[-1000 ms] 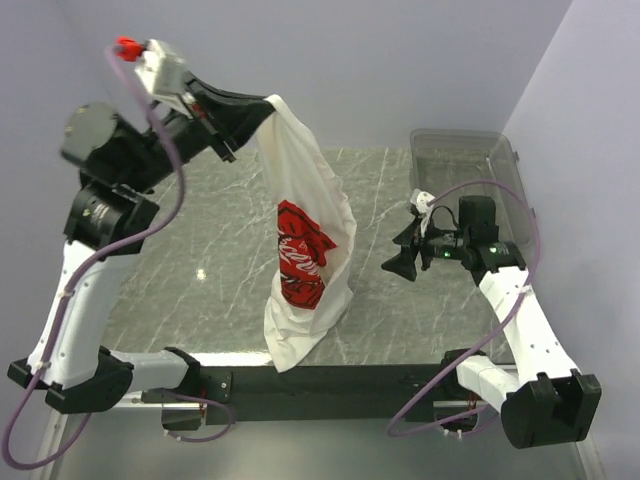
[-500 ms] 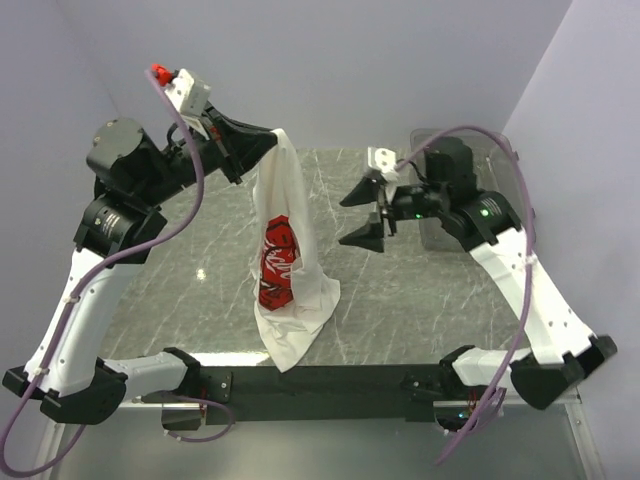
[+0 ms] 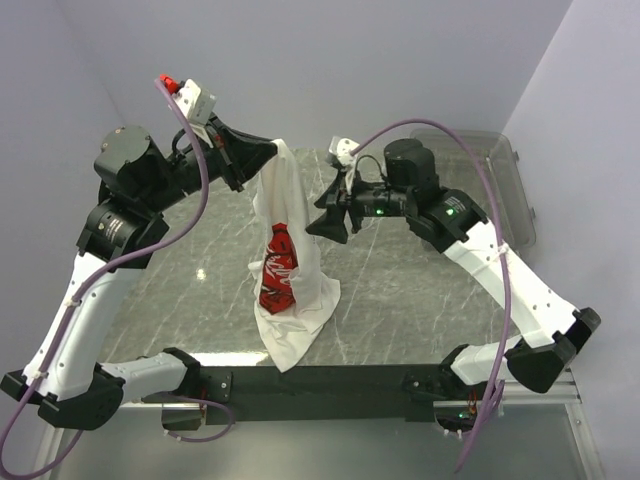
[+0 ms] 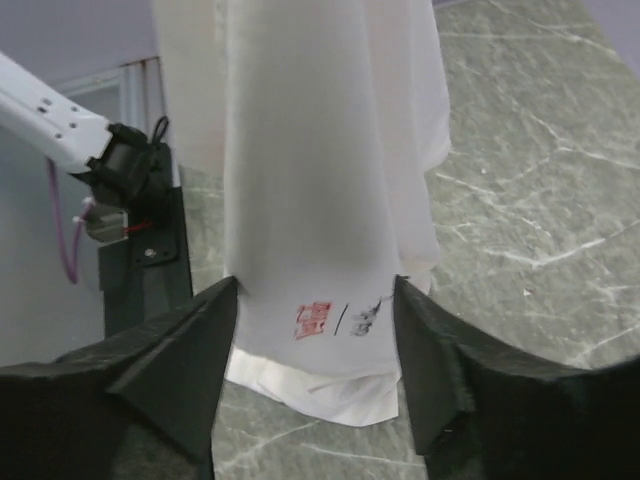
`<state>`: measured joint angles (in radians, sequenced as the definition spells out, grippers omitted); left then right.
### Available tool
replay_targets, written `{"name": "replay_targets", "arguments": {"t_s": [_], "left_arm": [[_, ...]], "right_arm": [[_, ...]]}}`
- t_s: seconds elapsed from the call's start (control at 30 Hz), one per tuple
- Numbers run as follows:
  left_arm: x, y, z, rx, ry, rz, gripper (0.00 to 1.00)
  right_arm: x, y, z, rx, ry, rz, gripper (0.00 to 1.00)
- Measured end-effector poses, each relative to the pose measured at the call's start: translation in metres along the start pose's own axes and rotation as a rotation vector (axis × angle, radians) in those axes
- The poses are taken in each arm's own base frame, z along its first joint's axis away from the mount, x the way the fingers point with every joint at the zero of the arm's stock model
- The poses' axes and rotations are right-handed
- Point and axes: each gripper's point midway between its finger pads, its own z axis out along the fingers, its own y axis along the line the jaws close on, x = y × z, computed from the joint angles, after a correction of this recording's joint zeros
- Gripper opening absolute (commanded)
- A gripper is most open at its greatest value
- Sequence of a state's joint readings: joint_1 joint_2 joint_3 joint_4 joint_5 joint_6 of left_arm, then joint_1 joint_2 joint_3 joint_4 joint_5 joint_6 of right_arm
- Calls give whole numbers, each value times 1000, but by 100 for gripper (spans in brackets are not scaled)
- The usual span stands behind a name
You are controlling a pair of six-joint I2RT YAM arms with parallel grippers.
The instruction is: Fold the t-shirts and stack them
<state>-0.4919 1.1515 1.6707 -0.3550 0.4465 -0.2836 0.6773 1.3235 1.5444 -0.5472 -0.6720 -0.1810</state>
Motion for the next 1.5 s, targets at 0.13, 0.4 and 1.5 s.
{"name": "replay_targets", "arguments": {"t_s": [0.13, 0.4, 1.5], "left_arm": [[6, 4, 0, -17, 11, -7, 0], [8, 9, -8, -63, 1, -7, 0], [323, 237, 180, -485, 454, -236, 0]], "right_arm": [[8, 8, 15, -4, 24, 29, 53], [11, 21, 21, -31, 37, 49, 0], [209, -268, -90, 705, 377, 434, 0]]}}
